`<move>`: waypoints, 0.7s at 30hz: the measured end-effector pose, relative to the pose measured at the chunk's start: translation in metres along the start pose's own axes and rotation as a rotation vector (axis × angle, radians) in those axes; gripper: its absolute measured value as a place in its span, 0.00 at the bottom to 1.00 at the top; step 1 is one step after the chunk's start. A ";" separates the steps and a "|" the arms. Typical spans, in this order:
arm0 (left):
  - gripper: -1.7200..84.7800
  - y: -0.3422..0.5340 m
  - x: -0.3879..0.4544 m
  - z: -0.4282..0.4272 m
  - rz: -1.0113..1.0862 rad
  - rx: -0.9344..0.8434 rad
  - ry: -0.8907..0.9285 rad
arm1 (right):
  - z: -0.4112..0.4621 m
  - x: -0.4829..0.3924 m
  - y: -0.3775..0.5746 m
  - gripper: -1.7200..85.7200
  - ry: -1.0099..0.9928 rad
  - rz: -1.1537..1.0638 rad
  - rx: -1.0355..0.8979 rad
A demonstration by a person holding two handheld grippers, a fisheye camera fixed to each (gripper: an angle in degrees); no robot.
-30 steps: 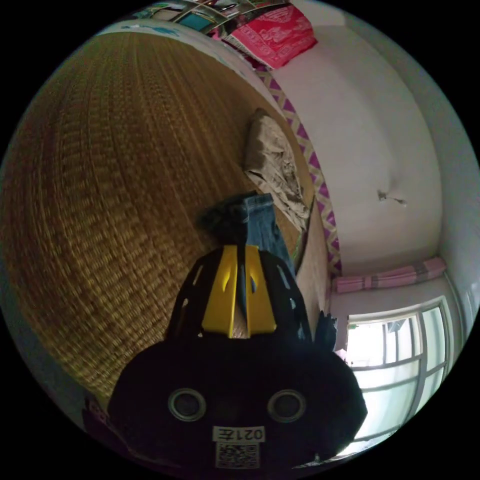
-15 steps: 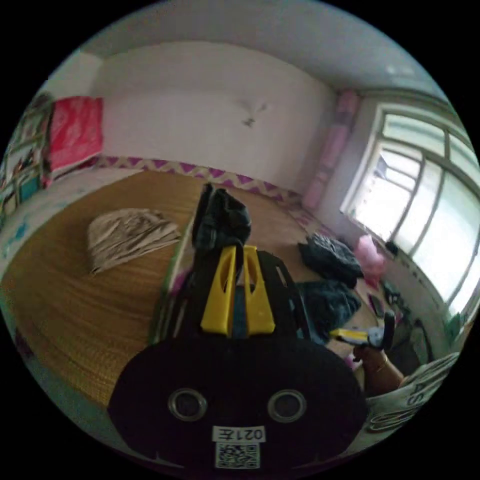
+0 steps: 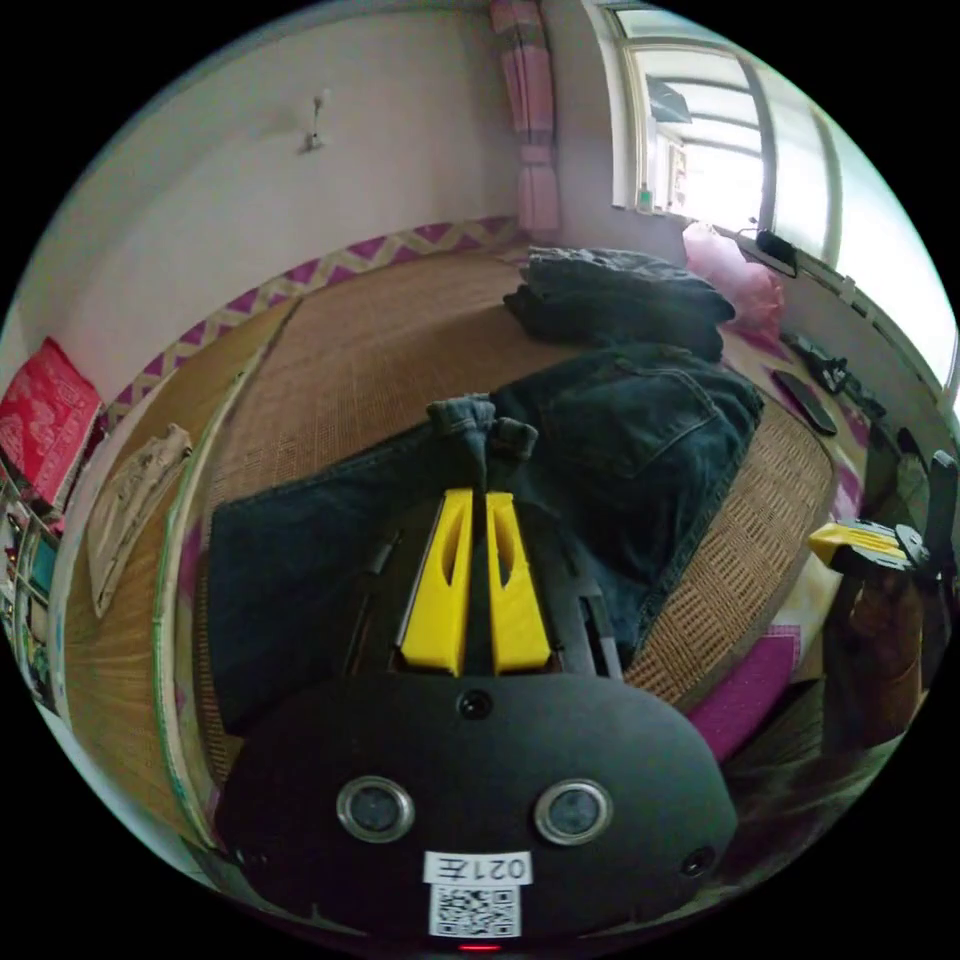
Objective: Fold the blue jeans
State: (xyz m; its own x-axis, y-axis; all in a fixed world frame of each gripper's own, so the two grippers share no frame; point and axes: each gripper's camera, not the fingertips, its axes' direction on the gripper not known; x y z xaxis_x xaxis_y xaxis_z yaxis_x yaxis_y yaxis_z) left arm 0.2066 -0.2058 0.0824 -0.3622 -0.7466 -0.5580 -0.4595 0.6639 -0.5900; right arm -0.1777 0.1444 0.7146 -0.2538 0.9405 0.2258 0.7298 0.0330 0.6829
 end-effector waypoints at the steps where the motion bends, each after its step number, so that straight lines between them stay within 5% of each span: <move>1: 0.02 0.001 0.013 0.015 0.028 -0.038 -0.003 | -0.005 0.007 -0.003 0.02 -0.006 0.012 0.015; 2: 0.03 0.005 0.028 0.039 0.090 -0.134 0.001 | -0.010 0.014 -0.007 0.03 -0.005 0.024 0.034; 6: 0.06 0.009 0.065 0.021 0.235 -0.037 -0.062 | -0.027 0.045 -0.027 0.10 0.015 0.148 0.118; 10: 0.02 0.025 0.094 0.009 0.386 0.019 -0.017 | -0.035 0.118 -0.042 0.16 -0.016 0.508 0.180; 21: 0.01 0.061 0.031 -0.040 0.118 0.104 0.110 | 0.004 0.208 -0.094 0.14 -0.251 0.893 0.291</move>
State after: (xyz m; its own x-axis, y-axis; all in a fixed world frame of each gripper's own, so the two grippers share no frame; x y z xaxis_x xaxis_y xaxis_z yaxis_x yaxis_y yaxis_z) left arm 0.1346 -0.1904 0.0524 -0.4980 -0.6595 -0.5631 -0.3242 0.7439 -0.5845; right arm -0.2964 0.3385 0.6945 0.5877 0.7034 0.3999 0.7250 -0.6772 0.1256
